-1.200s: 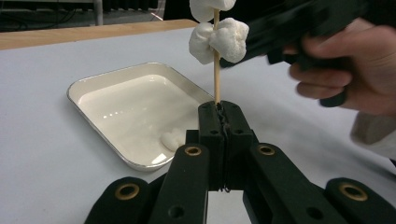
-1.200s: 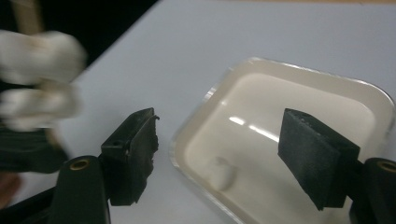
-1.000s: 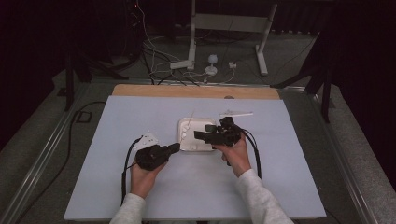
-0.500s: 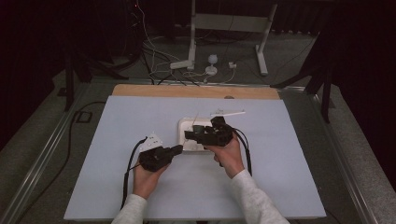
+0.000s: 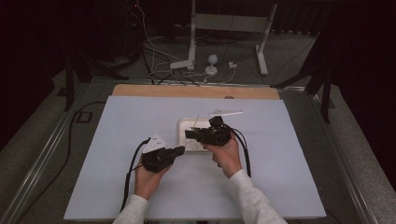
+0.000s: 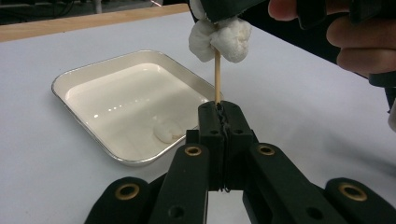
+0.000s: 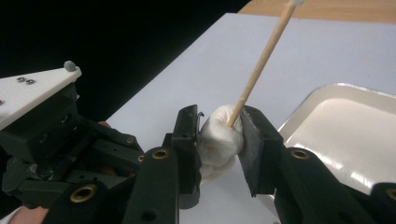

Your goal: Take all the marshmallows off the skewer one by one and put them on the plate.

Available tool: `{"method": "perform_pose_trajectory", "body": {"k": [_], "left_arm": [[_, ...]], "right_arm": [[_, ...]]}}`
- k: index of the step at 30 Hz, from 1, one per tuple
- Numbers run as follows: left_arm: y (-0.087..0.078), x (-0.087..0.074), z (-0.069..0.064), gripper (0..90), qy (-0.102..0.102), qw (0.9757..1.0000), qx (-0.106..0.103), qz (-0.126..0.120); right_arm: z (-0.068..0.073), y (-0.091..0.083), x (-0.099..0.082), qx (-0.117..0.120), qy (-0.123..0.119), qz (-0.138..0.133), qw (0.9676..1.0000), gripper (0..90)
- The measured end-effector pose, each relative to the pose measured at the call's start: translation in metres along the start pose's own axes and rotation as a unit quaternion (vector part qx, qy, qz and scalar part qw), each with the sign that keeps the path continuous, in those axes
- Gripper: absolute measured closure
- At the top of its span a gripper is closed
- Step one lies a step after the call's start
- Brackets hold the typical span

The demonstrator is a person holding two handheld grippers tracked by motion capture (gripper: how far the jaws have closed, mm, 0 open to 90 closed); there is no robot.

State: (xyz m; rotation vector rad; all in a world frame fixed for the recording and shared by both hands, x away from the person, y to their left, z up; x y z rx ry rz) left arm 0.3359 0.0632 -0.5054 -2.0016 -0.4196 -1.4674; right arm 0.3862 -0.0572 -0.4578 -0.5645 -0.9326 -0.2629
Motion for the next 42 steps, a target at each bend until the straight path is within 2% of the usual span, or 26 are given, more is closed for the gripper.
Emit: {"method": "perform_pose_trajectory", "body": {"k": [3, 5, 11, 26, 28, 29, 30, 31, 32, 35, 42], "left_arm": [[0.000, 0.000, 0.000, 90.0, 0.002, 1.0000, 0.001, 0.000], [0.000, 0.001, 0.000, 90.0, 0.002, 1.0000, 0.001, -0.002], [-0.002, 0.001, 0.000, 90.0, 0.010, 0.9999, 0.000, -0.002], [-0.002, 0.000, -0.001, 90.0, 0.022, 0.9998, 0.002, -0.002], [-0.001, -0.001, -0.002, 90.0, 0.024, 0.9997, 0.003, 0.000], [-0.001, -0.003, -0.001, 90.0, 0.029, 0.9995, 0.009, 0.008], [0.000, -0.007, 0.000, 90.0, 0.039, 0.9989, 0.016, 0.019], [0.000, -0.010, 0.000, 90.0, 0.037, 0.9990, 0.016, 0.019], [0.000, -0.010, 0.000, 90.0, 0.026, 0.9996, 0.008, 0.012], [0.001, -0.006, -0.003, 90.0, 0.036, 0.9993, 0.004, 0.010], [0.001, -0.009, -0.001, 90.0, 0.036, 0.9992, 0.006, 0.015]], "right_arm": [[0.000, 0.001, -0.002, 0.004, 0.008, 0.007, 0.9999, 68.8], [0.001, 0.000, 0.000, 0.001, 0.000, 0.001, 1.0000, 72.8], [0.000, -0.005, 0.004, -0.004, 0.000, -0.009, 0.9999, 76.1], [-0.005, -0.015, 0.016, -0.006, 0.017, -0.037, 0.9992, 77.6], [-0.006, -0.016, 0.017, -0.008, 0.019, -0.041, 0.9990, 77.6], [-0.007, -0.016, 0.018, -0.007, 0.021, -0.042, 0.9989, 77.7], [-0.010, -0.023, 0.025, -0.015, 0.027, -0.067, 0.9973, 78.0], [-0.010, -0.023, 0.025, -0.015, 0.027, -0.067, 0.9973, 78.0], [-0.013, -0.027, 0.030, -0.016, 0.034, -0.077, 0.9963, 78.0], [-0.015, -0.033, 0.035, -0.026, 0.015, -0.071, 0.9970, 78.0], [-0.018, -0.033, 0.038, -0.034, 0.014, -0.078, 0.9963, 78.1]]}}
Point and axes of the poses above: each handheld gripper's, and its own axes: y roughly forward along the jaws, x roughly out of its top, z roughly to its left, the point moved 7 cm from there along y, roughly forward along the jaws, and after that the axes turned 9 degrees about -z, right-handed, at the moved point
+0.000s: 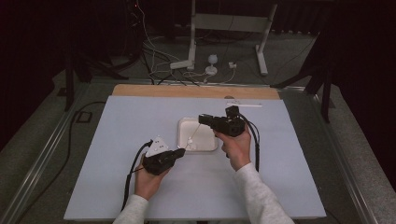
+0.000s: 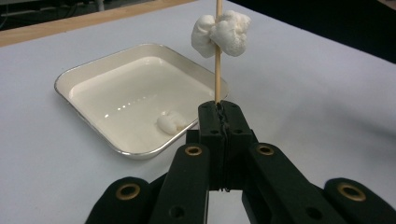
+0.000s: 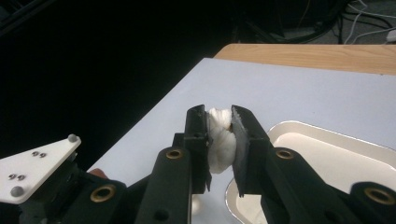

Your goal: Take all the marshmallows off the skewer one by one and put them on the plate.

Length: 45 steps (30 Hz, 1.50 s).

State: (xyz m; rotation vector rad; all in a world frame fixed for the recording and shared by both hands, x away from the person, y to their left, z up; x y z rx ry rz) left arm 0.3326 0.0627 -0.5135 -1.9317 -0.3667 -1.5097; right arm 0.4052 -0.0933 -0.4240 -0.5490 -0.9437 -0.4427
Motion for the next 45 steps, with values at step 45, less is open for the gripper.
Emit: {"method": "perform_pose_trajectory", "body": {"k": [45], "left_arm": [[-0.008, 0.001, 0.014, 90.0, -0.043, 0.9989, 0.015, -0.014]], "right_arm": [[-0.043, 0.019, -0.042, -0.074, -0.050, 0.070, 0.9936, 73.5]]}}
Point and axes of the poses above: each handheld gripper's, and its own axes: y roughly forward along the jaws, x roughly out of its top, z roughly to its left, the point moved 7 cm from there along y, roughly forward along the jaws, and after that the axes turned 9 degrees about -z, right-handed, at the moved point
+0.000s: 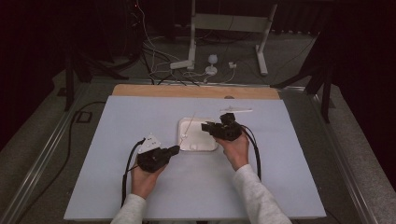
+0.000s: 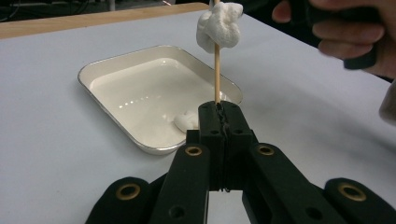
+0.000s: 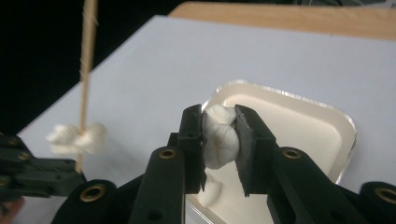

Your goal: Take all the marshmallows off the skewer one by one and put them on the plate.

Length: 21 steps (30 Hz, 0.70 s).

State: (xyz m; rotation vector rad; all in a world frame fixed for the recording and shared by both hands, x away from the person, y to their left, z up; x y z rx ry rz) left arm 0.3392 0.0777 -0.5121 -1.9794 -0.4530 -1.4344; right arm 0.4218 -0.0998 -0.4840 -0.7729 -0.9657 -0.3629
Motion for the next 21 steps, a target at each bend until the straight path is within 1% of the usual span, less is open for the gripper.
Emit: {"method": "perform_pose_trajectory", "body": {"k": [6, 9, 12, 15, 16, 19, 21], "left_arm": [[0.001, -0.001, 0.000, 90.0, -0.002, 1.0000, -0.001, 0.001], [0.001, -0.001, 0.000, 90.0, -0.002, 1.0000, 0.000, 0.002], [0.001, 0.000, 0.001, 90.0, -0.003, 1.0000, 0.001, 0.001], [0.000, 0.000, 0.001, 90.0, -0.004, 1.0000, 0.002, -0.001], [0.000, 0.000, 0.001, 90.0, -0.004, 1.0000, 0.003, 0.000], [0.000, 0.000, 0.002, 90.0, -0.007, 1.0000, 0.007, -0.001], [0.000, 0.000, 0.003, 90.0, -0.008, 0.9999, 0.010, -0.002]], "right_arm": [[-0.005, 0.011, -0.015, -0.009, 0.002, 0.026, 0.9996, 72.2], [-0.006, 0.016, -0.021, -0.009, 0.002, 0.039, 0.9992, 69.8], [-0.008, 0.018, -0.023, -0.015, 0.004, 0.043, 0.9989, 62.3], [-0.009, 0.019, -0.024, -0.024, 0.007, 0.044, 0.9987, 52.0], [-0.010, 0.019, -0.024, -0.026, 0.008, 0.045, 0.9986, 50.2], [-0.008, 0.015, -0.022, -0.020, 0.021, 0.038, 0.9989, 44.9], [-0.002, 0.011, -0.020, -0.010, 0.021, 0.032, 0.9992, 42.9]]}}
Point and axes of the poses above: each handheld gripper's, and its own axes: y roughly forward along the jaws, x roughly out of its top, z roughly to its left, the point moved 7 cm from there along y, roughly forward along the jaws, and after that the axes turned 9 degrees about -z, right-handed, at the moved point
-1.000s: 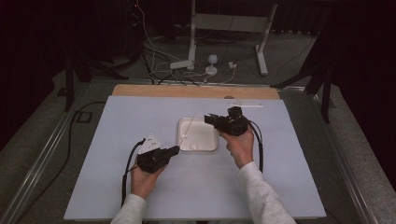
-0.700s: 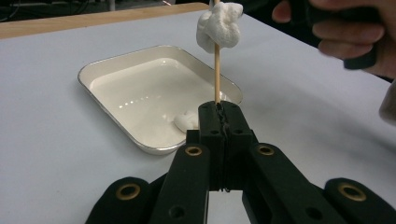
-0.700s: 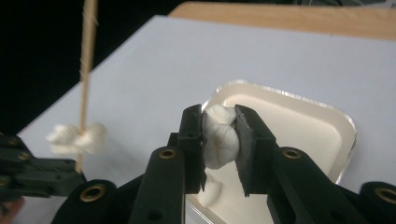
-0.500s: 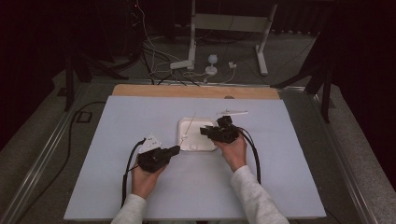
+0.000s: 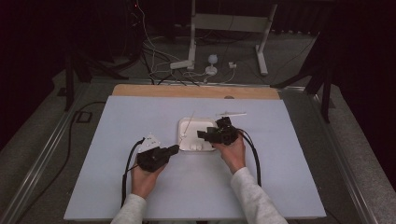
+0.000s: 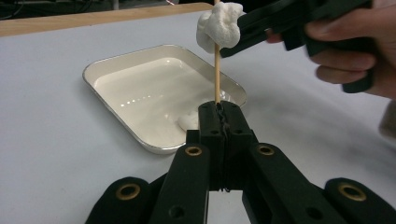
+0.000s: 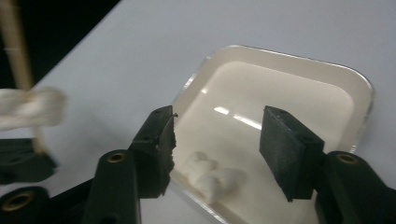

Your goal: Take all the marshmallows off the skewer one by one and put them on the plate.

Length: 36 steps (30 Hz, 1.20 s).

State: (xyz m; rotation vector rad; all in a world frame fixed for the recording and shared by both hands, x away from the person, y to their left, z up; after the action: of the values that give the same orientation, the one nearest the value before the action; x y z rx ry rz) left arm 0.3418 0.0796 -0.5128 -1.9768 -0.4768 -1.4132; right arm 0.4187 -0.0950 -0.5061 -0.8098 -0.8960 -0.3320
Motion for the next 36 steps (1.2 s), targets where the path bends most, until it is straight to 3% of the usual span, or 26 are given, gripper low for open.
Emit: {"method": "perform_pose_trajectory", "body": {"k": [8, 17, 29, 36], "left_arm": [[0.001, 0.000, 0.001, 90.0, -0.003, 1.0000, 0.005, -0.001], [0.005, 0.000, -0.001, 90.0, -0.006, 0.9999, 0.013, -0.002], [0.007, 0.002, -0.007, 90.0, 0.002, 0.9998, 0.020, -0.007], [0.011, 0.000, -0.014, 90.0, 0.020, 0.9996, 0.021, 0.001]], "right_arm": [[0.028, -0.015, 0.005, 0.046, -0.009, -0.017, 0.9987, 41.6], [0.045, -0.023, 0.006, 0.068, -0.019, -0.023, 0.9972, 40.4], [0.067, -0.017, 0.000, 0.106, -0.022, -0.017, 0.9940, 46.2], [0.068, -0.009, 0.000, 0.104, -0.009, -0.018, 0.9944, 49.0]]}}
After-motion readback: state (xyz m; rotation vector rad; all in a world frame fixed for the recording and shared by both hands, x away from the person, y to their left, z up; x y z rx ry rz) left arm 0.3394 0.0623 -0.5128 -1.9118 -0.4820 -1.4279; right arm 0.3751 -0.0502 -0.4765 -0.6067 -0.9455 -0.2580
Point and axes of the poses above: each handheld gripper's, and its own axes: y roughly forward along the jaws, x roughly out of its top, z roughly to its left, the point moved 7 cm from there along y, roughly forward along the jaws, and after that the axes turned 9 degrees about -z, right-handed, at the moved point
